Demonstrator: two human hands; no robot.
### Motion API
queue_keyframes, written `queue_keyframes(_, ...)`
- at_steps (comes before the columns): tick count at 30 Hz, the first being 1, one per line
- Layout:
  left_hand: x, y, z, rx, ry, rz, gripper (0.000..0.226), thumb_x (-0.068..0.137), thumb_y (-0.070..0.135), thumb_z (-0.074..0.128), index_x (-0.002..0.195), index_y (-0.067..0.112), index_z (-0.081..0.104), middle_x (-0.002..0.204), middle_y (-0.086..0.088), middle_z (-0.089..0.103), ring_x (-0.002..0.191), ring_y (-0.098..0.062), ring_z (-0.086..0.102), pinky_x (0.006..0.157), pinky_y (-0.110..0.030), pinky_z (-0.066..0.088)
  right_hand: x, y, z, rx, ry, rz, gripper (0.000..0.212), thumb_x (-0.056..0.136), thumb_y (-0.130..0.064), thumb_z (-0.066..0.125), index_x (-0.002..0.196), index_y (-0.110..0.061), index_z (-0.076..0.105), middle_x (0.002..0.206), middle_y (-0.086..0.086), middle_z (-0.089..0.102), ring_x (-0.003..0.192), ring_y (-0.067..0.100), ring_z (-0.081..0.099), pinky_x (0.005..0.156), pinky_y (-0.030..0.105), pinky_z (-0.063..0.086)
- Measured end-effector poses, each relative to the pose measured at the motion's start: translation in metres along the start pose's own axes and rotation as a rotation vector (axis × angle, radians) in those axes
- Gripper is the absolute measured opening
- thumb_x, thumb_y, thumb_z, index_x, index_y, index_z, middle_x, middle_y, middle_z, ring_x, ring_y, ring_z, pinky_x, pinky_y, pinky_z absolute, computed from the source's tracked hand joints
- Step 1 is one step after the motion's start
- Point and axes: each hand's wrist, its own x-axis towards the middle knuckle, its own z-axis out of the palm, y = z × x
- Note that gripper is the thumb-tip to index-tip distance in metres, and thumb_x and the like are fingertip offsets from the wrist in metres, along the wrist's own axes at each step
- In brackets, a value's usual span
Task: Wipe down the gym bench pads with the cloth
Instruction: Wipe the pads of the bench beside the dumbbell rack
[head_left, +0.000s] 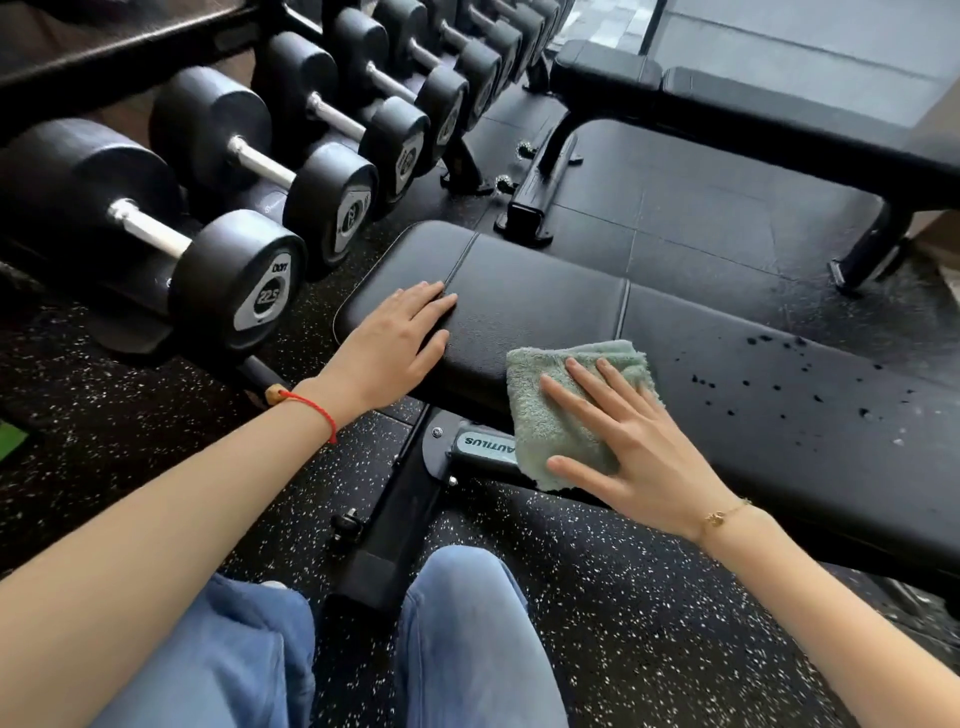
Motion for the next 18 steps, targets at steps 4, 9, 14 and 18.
queue_keyframes(4, 0.000, 0.001, 0.000, -0.010, -0.008, -0.016, 0.065, 0.095, 0.045, 0.022, 0.146, 0.009, 0.041, 0.153, -0.012, 0.038, 0.144, -0.026, 0.030, 0.121, -0.037, 0.016, 0.036, -0.010, 0.011, -0.222, 0.061, -0.016, 0.068, 0.095, -0.070, 0.025, 0.154, -0.040, 0.010, 0.163, -0.002, 0.017, 0.151, 0.028, 0.003, 0.120, 0.056, -0.002)
queue_keyframes(9, 0.001, 0.002, 0.001, -0.011, -0.012, -0.028, 0.065, 0.095, 0.045, 0.023, 0.146, 0.010, 0.041, 0.153, -0.012, 0.038, 0.144, -0.026, 0.030, 0.122, -0.037, 0.016, 0.019, 0.000, 0.018, -0.423, 0.203, 0.041, 0.066, 0.098, -0.067, 0.024, 0.154, -0.033, 0.021, 0.157, 0.003, 0.032, 0.148, 0.032, 0.021, 0.117, 0.063, -0.001)
queue_keyframes(14, 0.002, 0.008, -0.001, -0.016, 0.009, -0.047, 0.059, 0.095, 0.037, 0.030, 0.145, 0.008, 0.042, 0.152, -0.014, 0.038, 0.144, -0.027, 0.030, 0.121, -0.038, 0.016, 0.013, 0.010, 0.019, -0.114, 0.181, -0.010, 0.064, 0.099, -0.060, 0.032, 0.153, -0.026, 0.029, 0.158, 0.003, 0.031, 0.147, 0.026, 0.026, 0.120, 0.051, 0.015)
queue_keyframes(18, 0.005, 0.017, 0.003, -0.037, 0.053, -0.087, 0.055, 0.094, 0.031, 0.035, 0.142, 0.006, 0.046, 0.150, -0.015, 0.042, 0.143, -0.029, 0.033, 0.120, -0.040, 0.017, 0.050, 0.035, 0.006, 0.105, 0.099, 0.157, 0.061, 0.098, -0.061, 0.029, 0.153, -0.036, 0.023, 0.162, -0.002, 0.020, 0.150, 0.020, 0.013, 0.123, 0.040, 0.004)
